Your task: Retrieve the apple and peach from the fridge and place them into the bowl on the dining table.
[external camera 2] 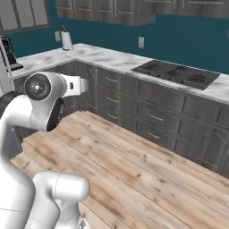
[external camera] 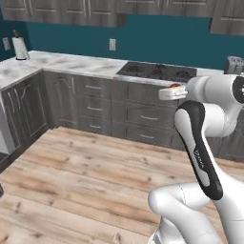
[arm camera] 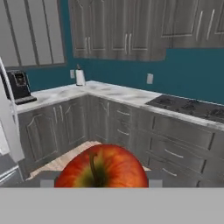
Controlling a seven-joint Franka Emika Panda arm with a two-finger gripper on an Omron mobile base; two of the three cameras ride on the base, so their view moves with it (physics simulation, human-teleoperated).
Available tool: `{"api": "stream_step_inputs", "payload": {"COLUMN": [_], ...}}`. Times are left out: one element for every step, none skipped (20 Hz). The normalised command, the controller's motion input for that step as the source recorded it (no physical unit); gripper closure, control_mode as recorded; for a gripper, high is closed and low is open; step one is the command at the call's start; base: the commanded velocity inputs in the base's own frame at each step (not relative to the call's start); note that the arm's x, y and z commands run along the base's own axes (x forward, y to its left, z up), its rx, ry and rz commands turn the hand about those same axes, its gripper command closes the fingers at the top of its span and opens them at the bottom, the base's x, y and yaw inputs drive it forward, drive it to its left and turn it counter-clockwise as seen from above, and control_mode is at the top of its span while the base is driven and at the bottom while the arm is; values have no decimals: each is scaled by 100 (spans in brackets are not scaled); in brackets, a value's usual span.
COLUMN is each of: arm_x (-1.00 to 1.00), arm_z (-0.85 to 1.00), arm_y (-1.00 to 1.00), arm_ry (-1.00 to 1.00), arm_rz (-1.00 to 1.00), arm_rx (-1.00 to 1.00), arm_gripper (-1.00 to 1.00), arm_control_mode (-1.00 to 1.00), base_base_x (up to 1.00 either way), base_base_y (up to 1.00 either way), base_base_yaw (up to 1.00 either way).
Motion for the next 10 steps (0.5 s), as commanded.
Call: {"api": "stream_step_inputs", "payload": {"arm_x": [0,0,0,0,0,0,0,0,0,0], "arm_z": [0,0,0,0,0,0,0,0,0,0], "arm_y": [0,0,0,0,0,0,0,0,0,0], "arm_ry": [0,0,0,0,0,0,0,0,0,0], "arm_rz": [0,0,0,0,0,0,0,0,0,0], "arm_rx": [0,0,0,0,0,0,0,0,0,0], "arm_gripper": [100,100,100,100,100,100,100,100,100,100], "arm_control_mode": [100,100,100,100,100,100,100,100,100,100], "base_base_x": [-46,-39,-32,-27,-25,-25,-25,-23,-23,-23], "base_base_y": [1,6,6,8,7,6,8,9,6,4], "base_base_yaw": [-58,-60,-63,-67,-69,-71,-73,-74,-75,-76]}}
